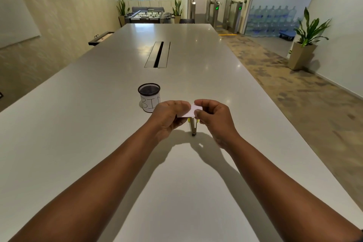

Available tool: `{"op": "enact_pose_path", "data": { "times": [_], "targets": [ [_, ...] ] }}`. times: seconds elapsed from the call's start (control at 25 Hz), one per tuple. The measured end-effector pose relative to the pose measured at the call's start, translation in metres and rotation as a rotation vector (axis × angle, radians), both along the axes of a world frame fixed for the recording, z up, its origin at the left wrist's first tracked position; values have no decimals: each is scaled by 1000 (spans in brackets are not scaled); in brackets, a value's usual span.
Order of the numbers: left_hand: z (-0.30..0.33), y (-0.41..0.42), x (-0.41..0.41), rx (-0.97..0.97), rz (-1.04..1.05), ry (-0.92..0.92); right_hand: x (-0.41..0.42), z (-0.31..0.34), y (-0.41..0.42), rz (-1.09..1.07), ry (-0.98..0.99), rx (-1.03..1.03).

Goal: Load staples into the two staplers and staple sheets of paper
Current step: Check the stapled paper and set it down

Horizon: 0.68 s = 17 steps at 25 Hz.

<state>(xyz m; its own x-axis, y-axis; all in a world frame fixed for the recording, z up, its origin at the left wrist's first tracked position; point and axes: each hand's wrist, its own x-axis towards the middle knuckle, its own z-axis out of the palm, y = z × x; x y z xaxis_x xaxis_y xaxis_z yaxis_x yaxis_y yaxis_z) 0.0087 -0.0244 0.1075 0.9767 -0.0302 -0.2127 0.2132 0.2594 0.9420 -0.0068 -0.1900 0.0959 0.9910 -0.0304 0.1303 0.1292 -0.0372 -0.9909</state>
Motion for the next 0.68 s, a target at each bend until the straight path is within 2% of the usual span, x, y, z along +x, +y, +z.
{"op": "enact_pose_path", "data": {
  "times": [0.12,0.28,0.4,0.56,0.68],
  "targets": [
    [-1,1,0,82,-32,-49,0,1,-1,6,2,-6],
    [-3,-3,1,-36,83,42,-1,3,2,28,-12,-32],
    [-5,1,-1,41,-48,-63,-1,4,0,-2,0,-32],
    [-2,-4,1,-88,98,111,-2,4,4,40,-4,-58],
    [-7,-5,2,-40,39,7,-1,4,5,8,-2,-56]
  ]
}}
